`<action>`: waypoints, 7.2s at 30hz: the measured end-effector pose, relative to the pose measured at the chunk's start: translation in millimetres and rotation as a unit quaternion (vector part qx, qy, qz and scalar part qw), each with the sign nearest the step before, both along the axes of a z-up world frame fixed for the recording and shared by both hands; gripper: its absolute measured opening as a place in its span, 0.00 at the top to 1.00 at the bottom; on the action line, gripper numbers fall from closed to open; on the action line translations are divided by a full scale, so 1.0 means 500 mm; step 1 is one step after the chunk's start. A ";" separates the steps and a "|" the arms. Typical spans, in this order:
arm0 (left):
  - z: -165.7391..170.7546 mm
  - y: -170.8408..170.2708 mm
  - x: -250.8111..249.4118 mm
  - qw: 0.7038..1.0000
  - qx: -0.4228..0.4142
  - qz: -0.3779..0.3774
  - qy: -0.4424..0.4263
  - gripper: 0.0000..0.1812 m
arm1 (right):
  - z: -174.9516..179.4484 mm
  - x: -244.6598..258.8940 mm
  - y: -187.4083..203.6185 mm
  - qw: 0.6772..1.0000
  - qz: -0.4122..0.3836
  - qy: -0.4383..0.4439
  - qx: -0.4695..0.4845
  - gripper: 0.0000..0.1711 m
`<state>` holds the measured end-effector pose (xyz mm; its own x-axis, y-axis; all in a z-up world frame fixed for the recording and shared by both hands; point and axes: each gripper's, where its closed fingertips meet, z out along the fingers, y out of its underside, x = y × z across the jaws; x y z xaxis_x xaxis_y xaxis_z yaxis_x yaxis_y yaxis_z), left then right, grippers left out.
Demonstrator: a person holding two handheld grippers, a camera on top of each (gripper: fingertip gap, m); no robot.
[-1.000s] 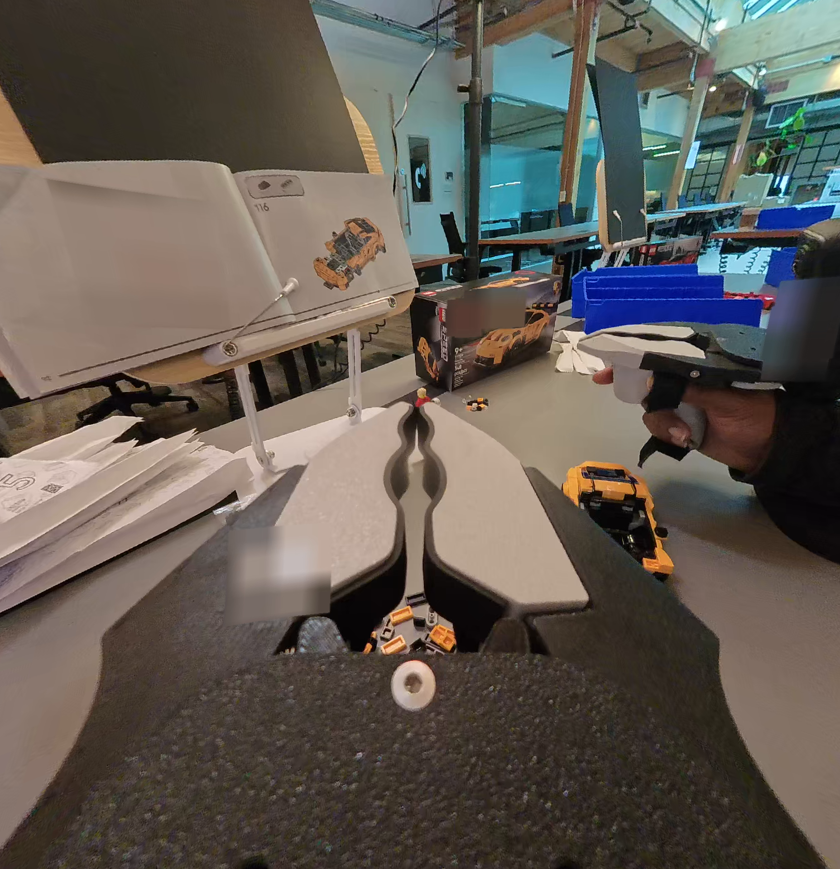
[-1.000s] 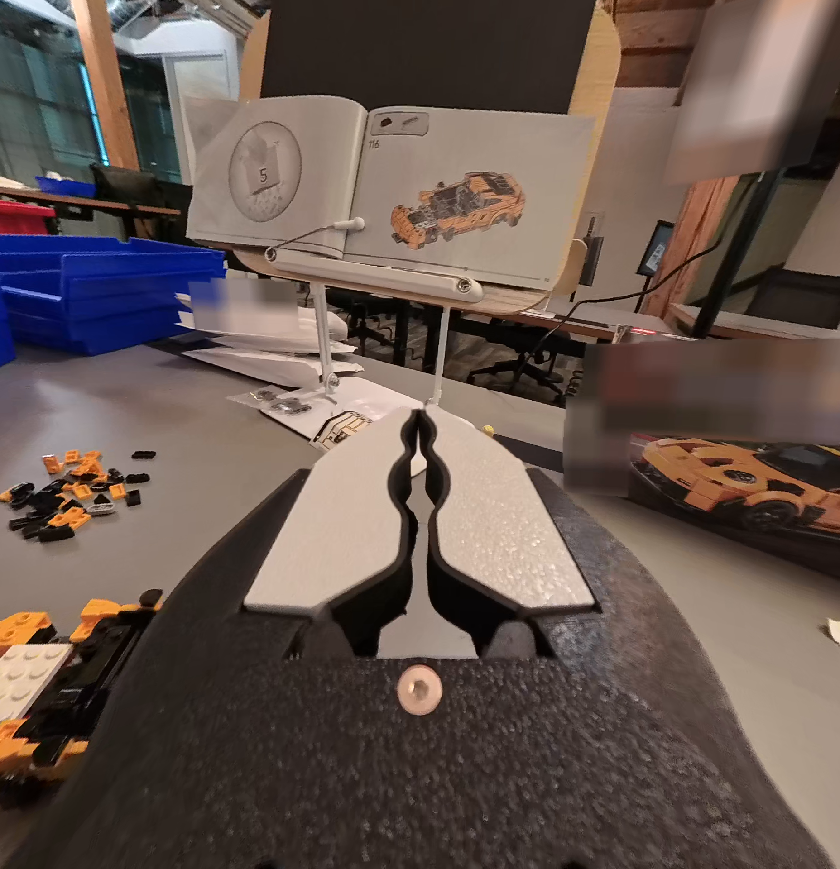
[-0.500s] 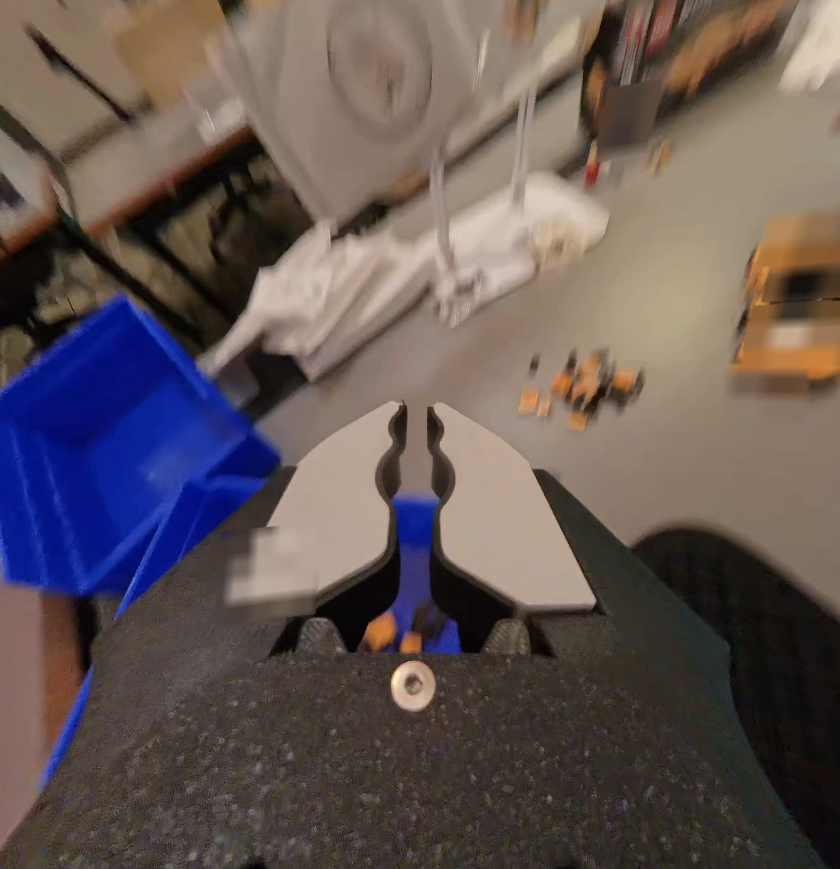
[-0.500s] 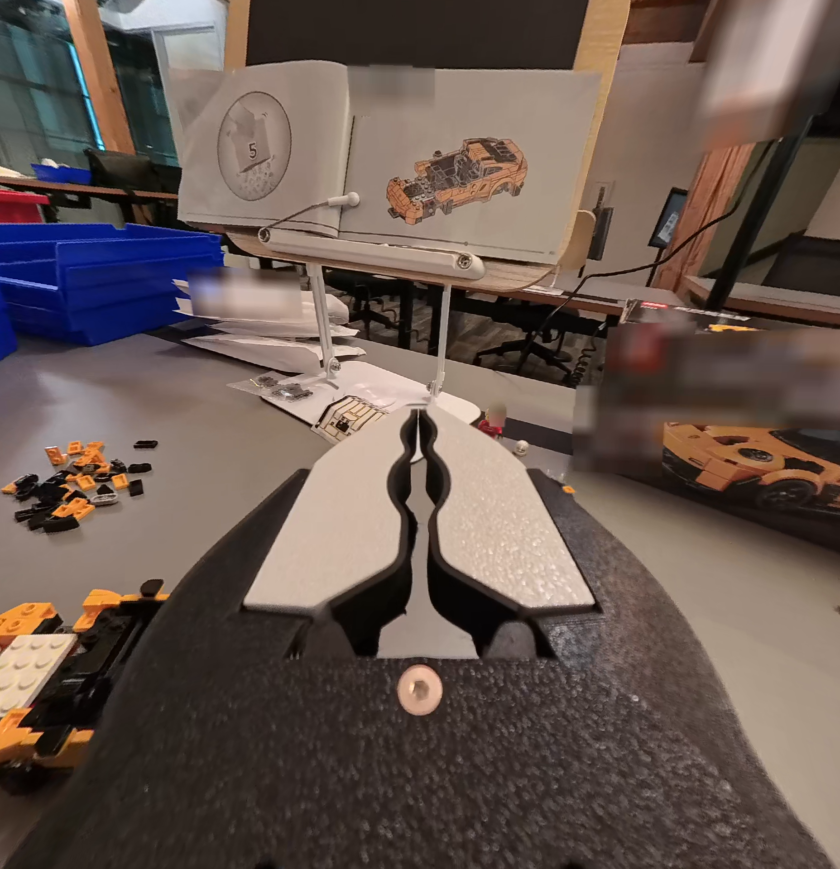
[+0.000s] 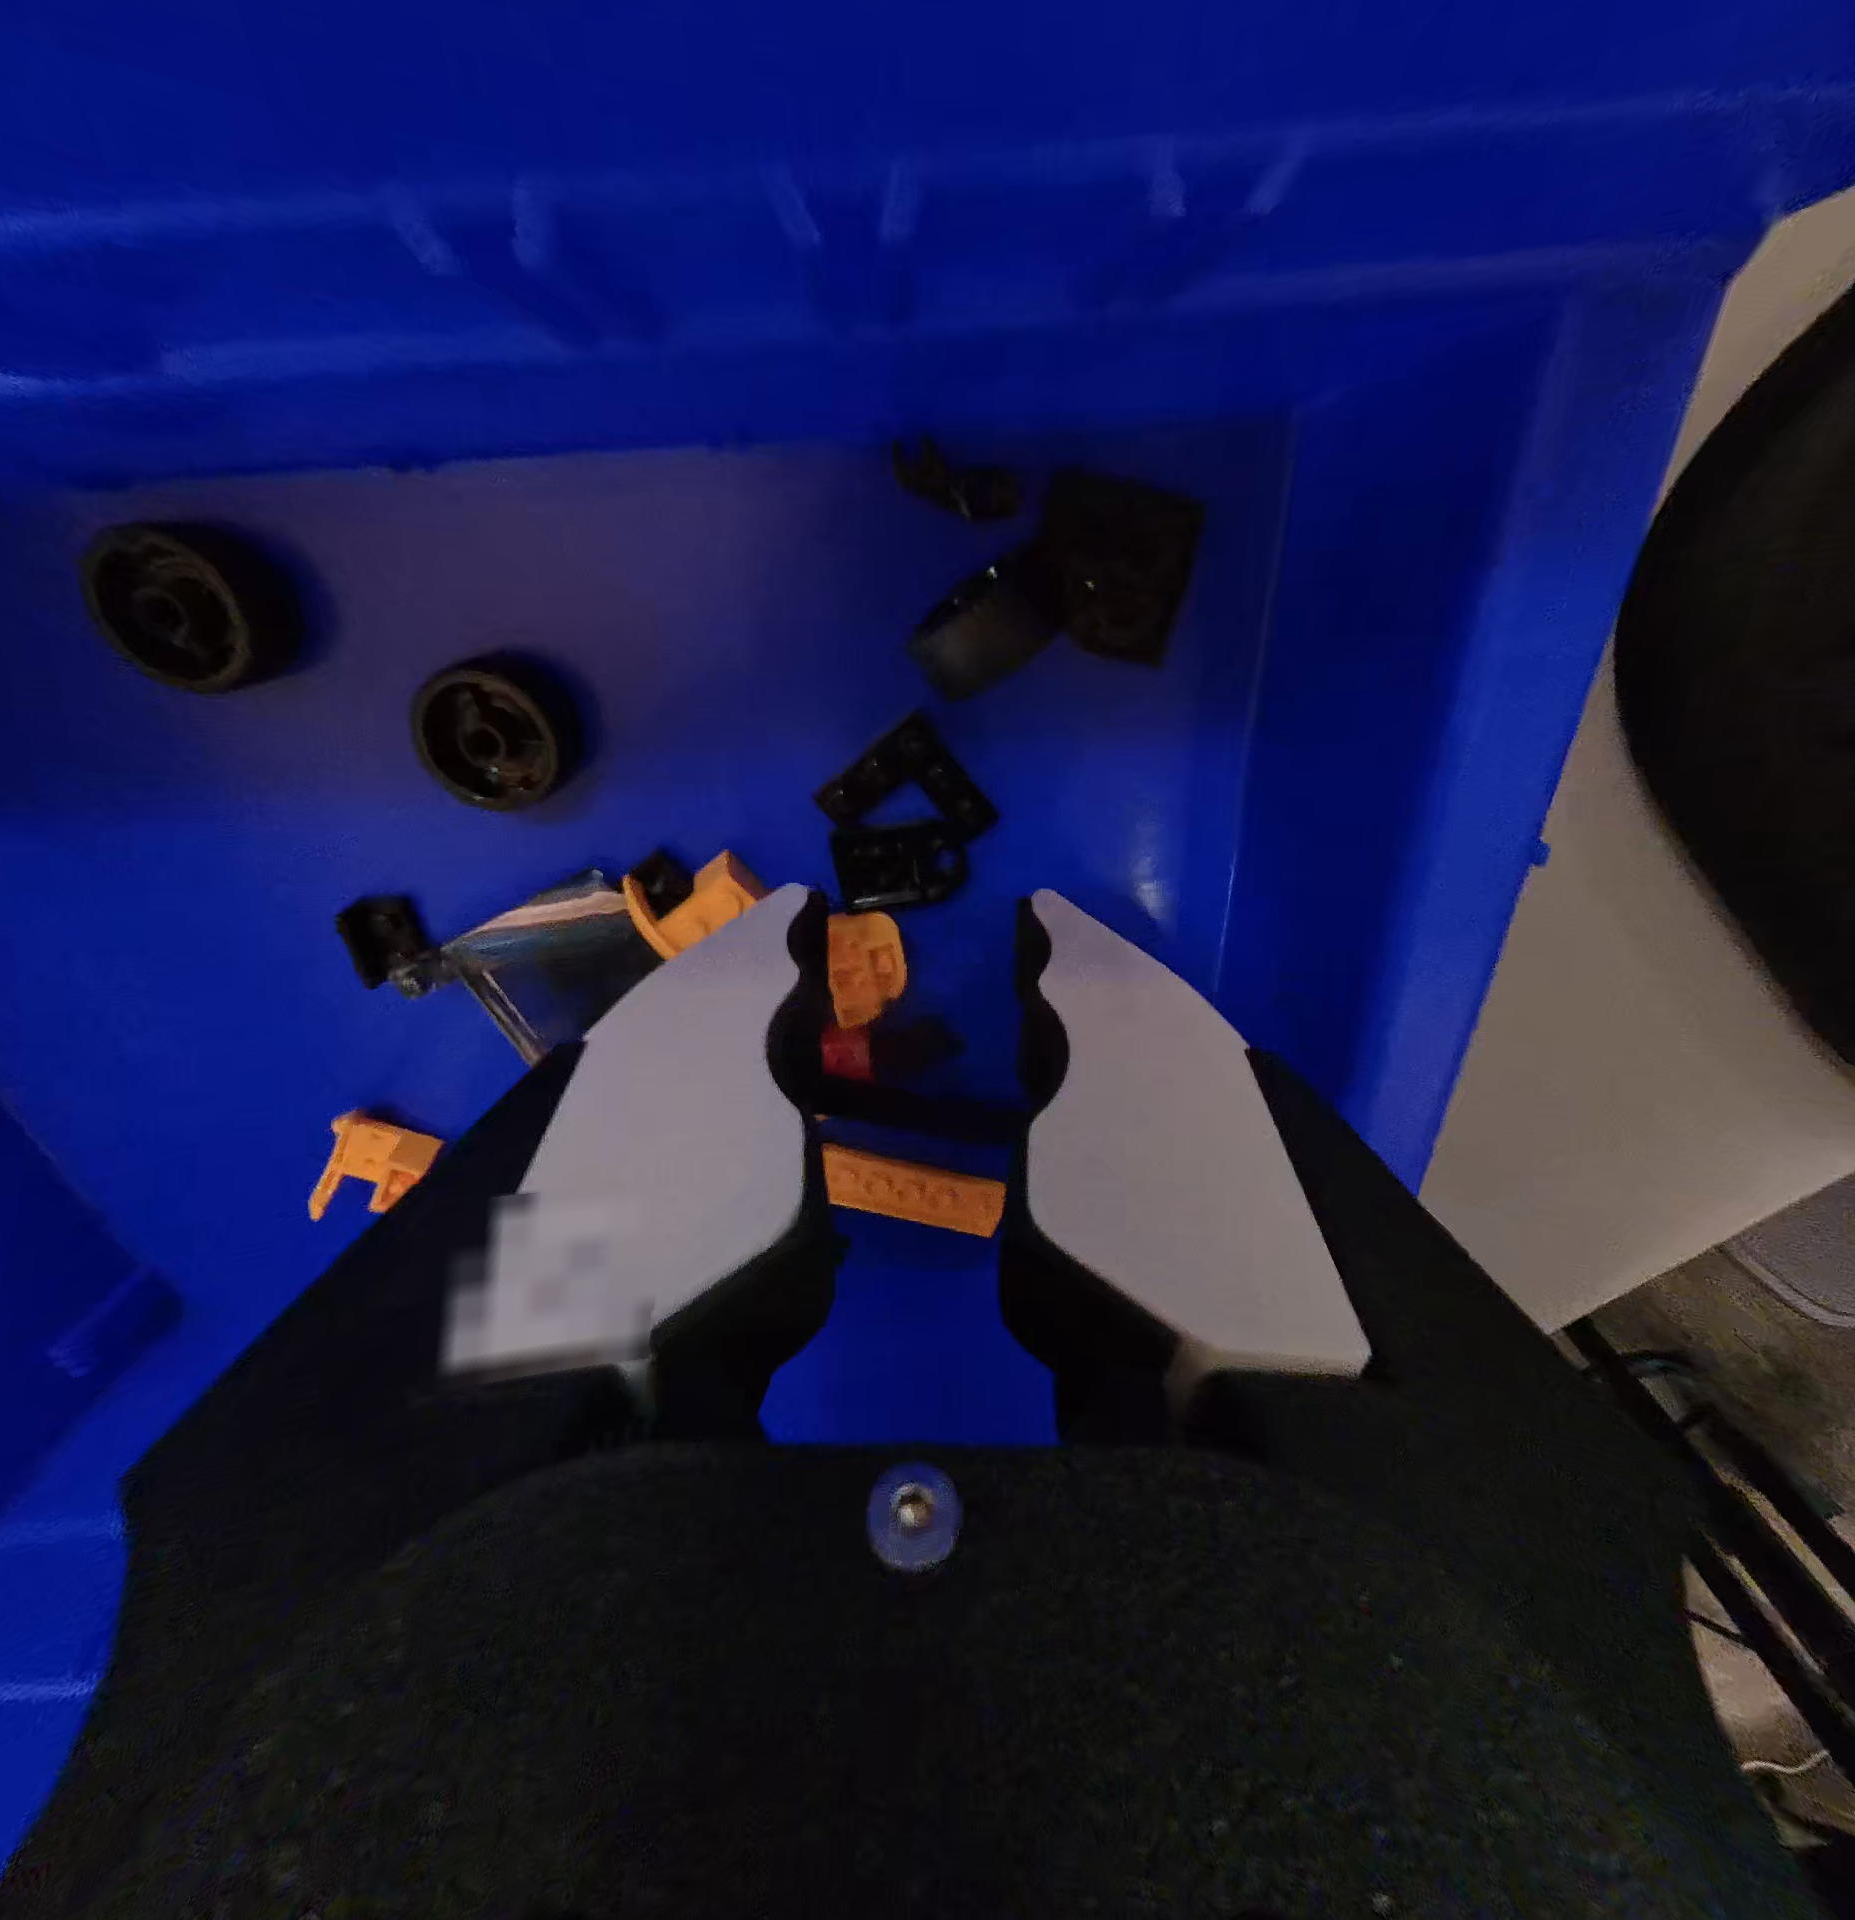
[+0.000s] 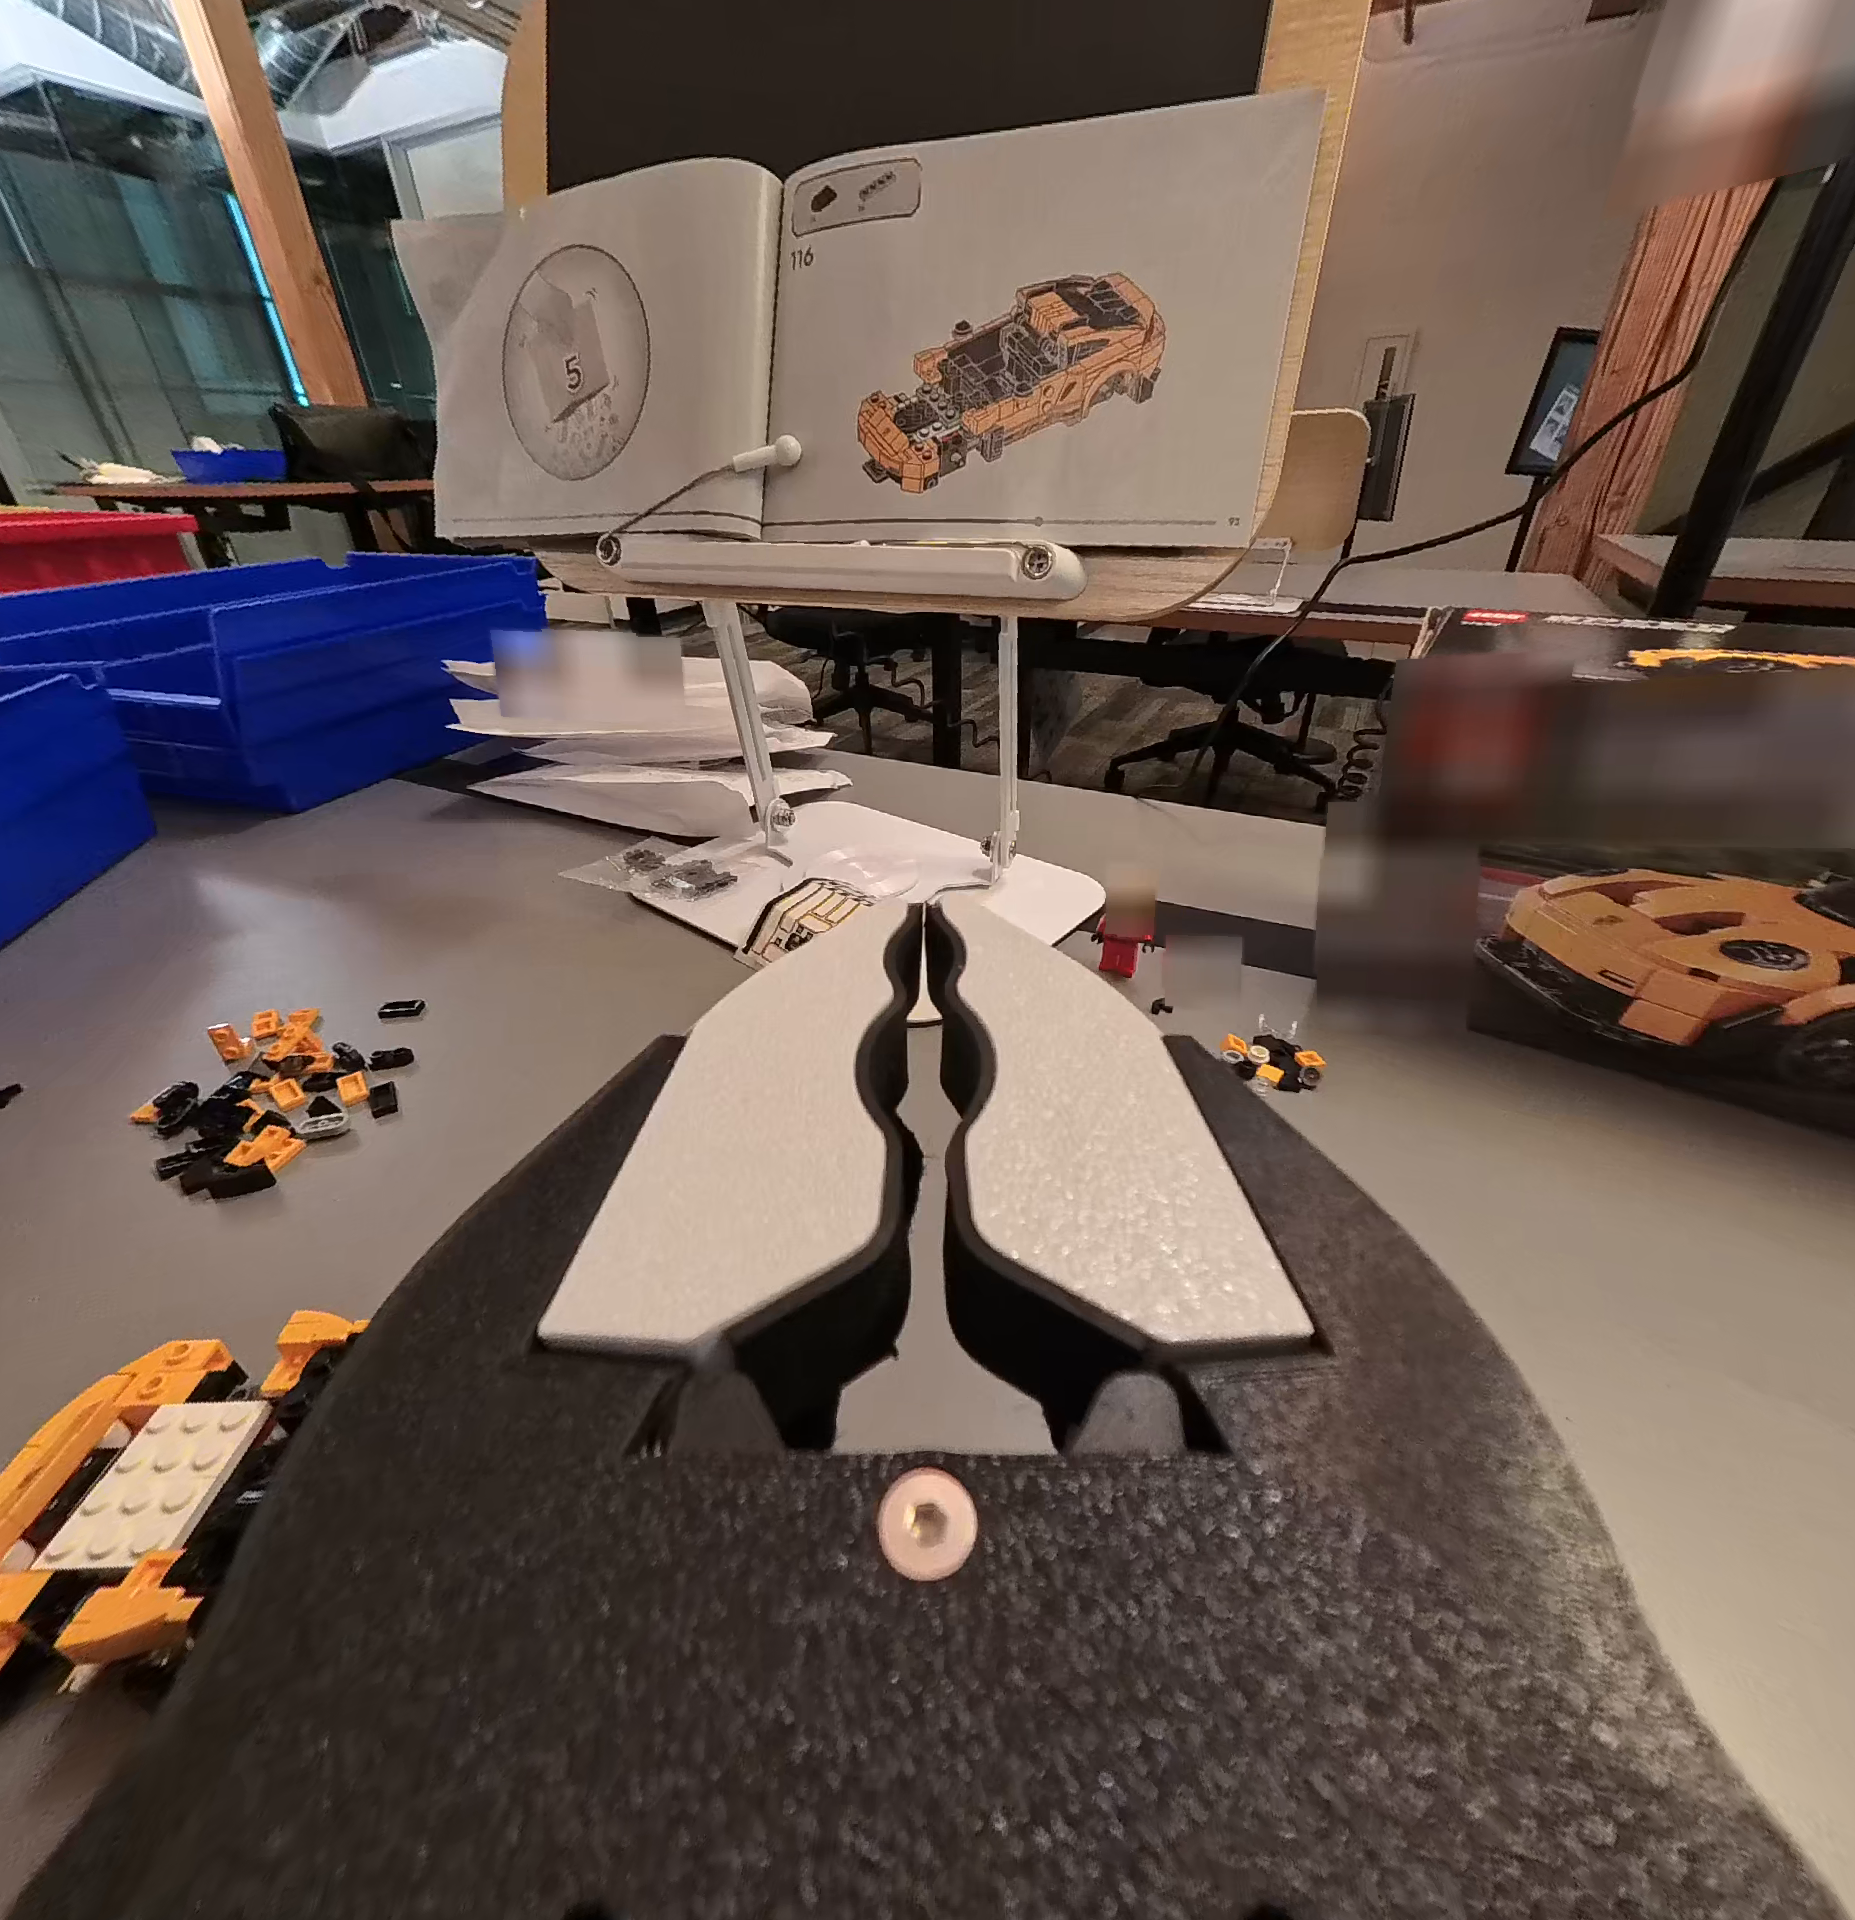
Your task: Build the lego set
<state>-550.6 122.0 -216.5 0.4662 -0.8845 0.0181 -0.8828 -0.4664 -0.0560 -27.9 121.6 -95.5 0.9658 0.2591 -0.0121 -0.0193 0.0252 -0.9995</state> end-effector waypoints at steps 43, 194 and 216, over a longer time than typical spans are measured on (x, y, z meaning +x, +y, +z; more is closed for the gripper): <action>0.323 -0.255 0.726 0.568 -0.391 -0.094 -0.719 0.87 | 0.068 -0.345 -0.222 0.864 0.376 -0.318 0.104 0.91; 0.559 -0.052 0.311 0.674 0.502 0.049 -0.540 1.00 | 0.019 -0.012 -0.051 0.998 0.031 -0.049 0.021 1.00; 0.061 0.008 -0.112 0.999 0.020 0.042 0.006 0.89 | -0.039 -0.032 -0.032 0.996 0.041 -0.075 -0.027 1.00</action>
